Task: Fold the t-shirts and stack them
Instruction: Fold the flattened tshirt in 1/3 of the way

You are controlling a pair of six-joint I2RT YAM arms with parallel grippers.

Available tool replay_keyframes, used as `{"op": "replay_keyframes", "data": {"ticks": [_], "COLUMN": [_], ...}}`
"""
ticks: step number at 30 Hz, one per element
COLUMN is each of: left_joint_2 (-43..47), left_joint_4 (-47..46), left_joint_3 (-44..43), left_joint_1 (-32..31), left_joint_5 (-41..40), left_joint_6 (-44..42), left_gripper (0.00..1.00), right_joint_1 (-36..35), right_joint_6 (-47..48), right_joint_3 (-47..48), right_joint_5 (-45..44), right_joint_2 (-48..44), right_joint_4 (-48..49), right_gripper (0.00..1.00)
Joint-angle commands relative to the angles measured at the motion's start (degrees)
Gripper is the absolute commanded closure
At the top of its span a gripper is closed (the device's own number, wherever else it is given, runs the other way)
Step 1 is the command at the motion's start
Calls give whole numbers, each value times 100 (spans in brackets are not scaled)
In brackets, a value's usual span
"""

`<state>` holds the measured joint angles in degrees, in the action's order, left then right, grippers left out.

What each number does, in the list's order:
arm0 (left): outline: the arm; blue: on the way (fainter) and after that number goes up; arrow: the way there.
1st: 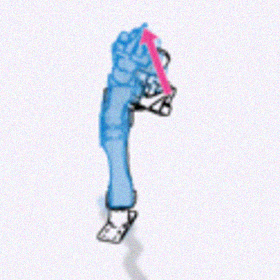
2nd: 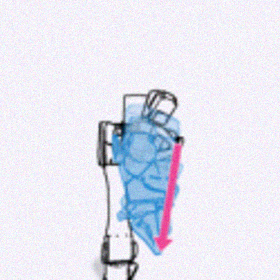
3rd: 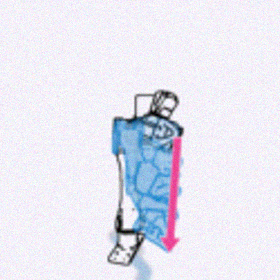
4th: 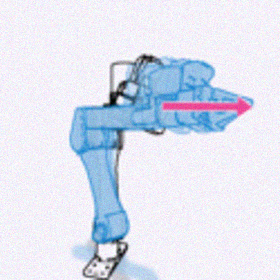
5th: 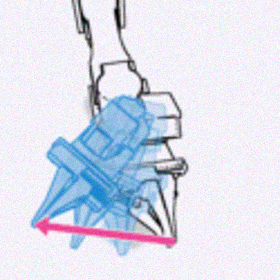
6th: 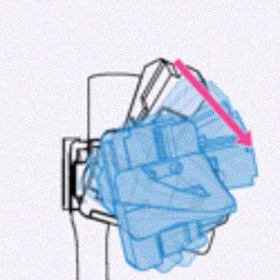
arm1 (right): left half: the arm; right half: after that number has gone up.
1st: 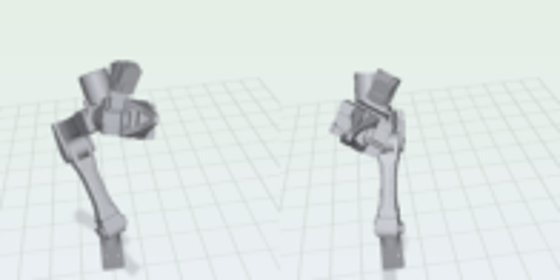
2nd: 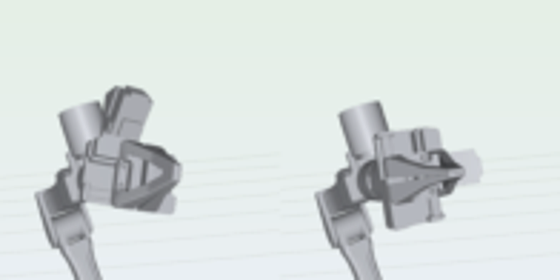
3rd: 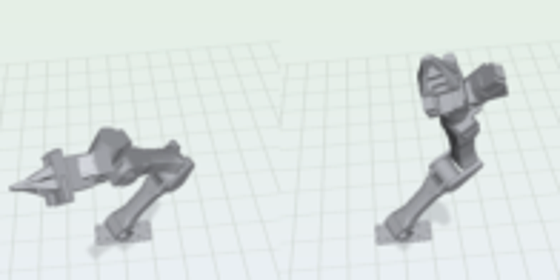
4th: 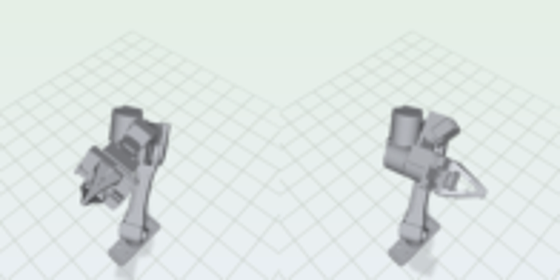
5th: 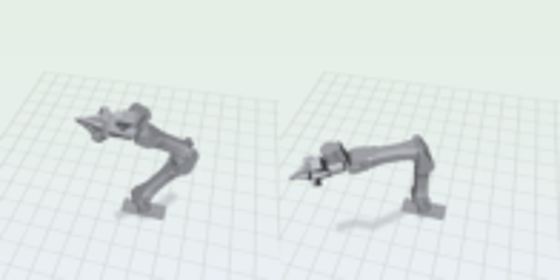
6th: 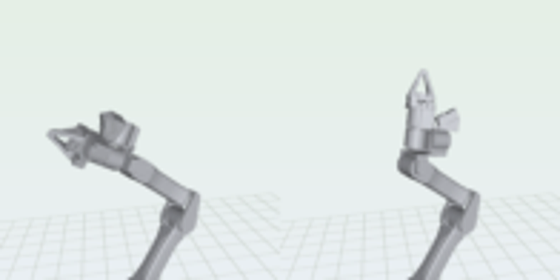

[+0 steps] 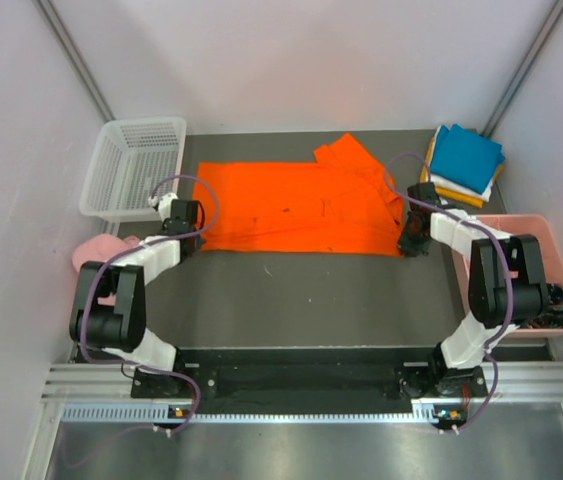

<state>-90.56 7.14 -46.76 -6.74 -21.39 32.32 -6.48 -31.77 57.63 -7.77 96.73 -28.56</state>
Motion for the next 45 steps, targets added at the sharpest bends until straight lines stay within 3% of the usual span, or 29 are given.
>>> {"op": "replay_keyframes", "data": {"ticks": [1,11,21,23,31,39,43,45], "left_joint_2": [863,2112,4009,4195,4503,4960,5066,5057], "left_joint_4": [226,1280,2687,2854,3751,4401,4551,4586], "left_joint_3": [448,1098,1354,1310,1073,1011,994,976], "left_joint_1": [24,24,15,-213,-1057,-1066,-1066,-1066], "left_joint_5": [301,522,705,715,-49,-708,-893,-902], "left_joint_6": [345,679,1030,1162,2164,2815,3000,3026], "left_gripper": [100,100,100,100,100,100,96,76], "right_joint_1": [77,-125,-477,-547,-582,-582,-582,-582], "right_joint_6": [-49,-356,-743,-874,-1121,-1314,-1323,-1332], "right_joint_3": [-287,-761,-1289,-1385,-1561,-1553,-1509,-1474], "right_joint_5": [135,153,276,285,189,100,56,4], "right_joint_2": [-628,-1700,-3203,-3572,-4504,-4531,-4505,-4505], "right_joint_4": [-360,-1248,-2188,-2338,-3059,-3095,-3077,-3086], "right_gripper": [100,100,100,100,100,100,86,73]}}
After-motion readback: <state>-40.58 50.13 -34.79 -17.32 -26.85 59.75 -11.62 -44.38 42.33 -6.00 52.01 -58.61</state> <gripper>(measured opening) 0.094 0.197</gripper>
